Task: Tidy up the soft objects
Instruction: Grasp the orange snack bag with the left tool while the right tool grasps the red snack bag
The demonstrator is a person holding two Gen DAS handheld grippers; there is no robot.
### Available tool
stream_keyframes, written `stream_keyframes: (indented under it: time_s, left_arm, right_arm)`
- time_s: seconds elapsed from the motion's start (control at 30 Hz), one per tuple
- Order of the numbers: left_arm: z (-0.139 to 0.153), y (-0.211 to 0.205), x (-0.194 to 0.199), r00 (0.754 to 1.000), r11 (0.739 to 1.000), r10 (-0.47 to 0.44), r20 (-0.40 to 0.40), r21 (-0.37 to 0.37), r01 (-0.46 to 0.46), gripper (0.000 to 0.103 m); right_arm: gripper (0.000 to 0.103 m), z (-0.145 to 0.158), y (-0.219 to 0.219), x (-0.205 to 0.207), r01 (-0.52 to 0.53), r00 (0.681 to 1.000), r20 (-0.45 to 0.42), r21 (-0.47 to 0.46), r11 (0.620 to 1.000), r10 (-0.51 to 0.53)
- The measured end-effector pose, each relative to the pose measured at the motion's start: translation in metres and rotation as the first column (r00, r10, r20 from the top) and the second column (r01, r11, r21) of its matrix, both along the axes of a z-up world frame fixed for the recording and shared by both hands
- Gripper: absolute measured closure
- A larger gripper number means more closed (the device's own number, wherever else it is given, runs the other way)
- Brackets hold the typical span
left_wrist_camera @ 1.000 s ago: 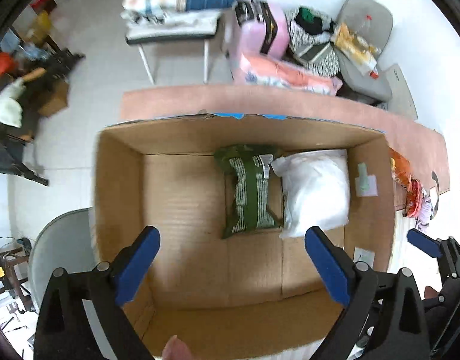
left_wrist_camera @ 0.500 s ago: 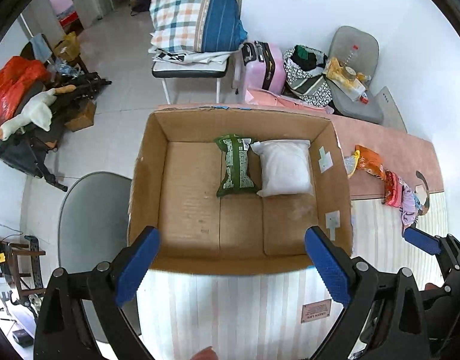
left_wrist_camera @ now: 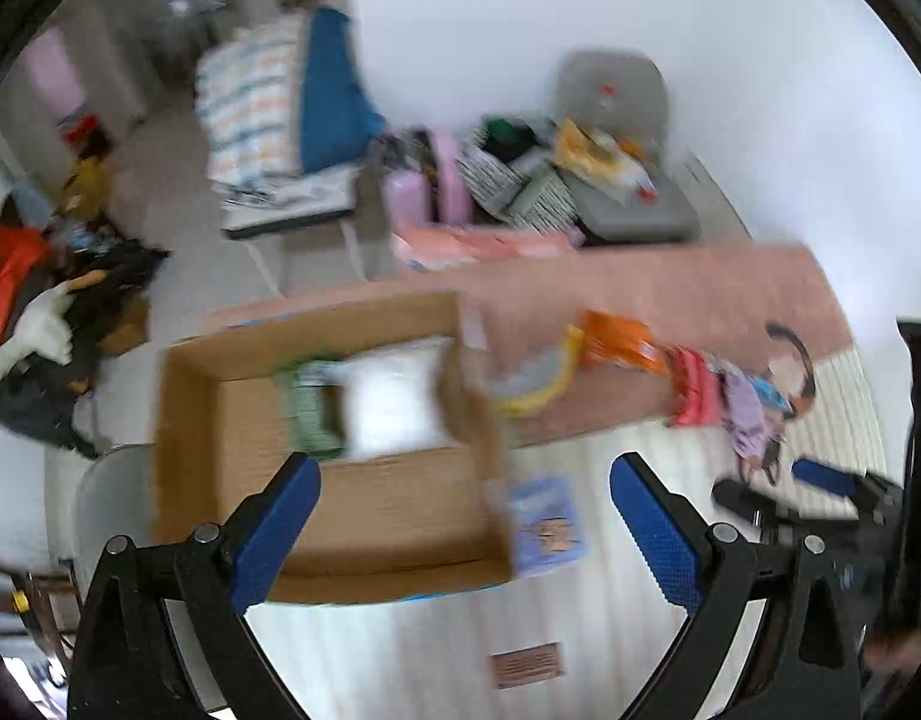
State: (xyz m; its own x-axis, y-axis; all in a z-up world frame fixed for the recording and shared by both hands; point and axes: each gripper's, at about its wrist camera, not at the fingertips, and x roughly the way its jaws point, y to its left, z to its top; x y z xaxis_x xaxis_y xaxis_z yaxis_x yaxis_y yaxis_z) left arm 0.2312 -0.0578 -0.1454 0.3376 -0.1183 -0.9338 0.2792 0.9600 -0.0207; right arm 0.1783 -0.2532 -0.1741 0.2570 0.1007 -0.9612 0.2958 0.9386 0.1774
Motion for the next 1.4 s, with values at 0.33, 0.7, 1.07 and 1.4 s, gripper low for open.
stream_keyframes:
  time_s: [0.33,0.7,1.07,1.4]
  left_arm:
    - [-0.122,-0.112,0.085,0.963,0.998,0.022,-0.27,0.057,-0.007,0.011]
    - [-0.23,-0.161,0.164,0.758,0.937,0.225,-0.612,-0.078,-0.341,0.014]
    - [-0.263,-0.176,0.149,0.783,0.982,0.19,-0.592,0.102,-0.161,0.014]
    - [-0.249,-0.208,0.116,0.889,0.996,0.011,-0.458,0.081,0.029,0.038]
  right_arm:
    - [0.018,-0.165,-0.134,0.098,0.137,0.951,-0.289,0.062,0.989,-0.114]
    - [0.049,-0.205,-0.171,0.1,0.04,0.944,-0.33,0.038,0.998,-0.026]
    - [0.049,-0.211,-0.175,0.093,-0.084,0.937,-0.342,-0.005,0.996,0.077]
    - [0.048,-0.219,-0.179,0.092,-0.077,0.93,-0.363,-0.024,0.997,0.064]
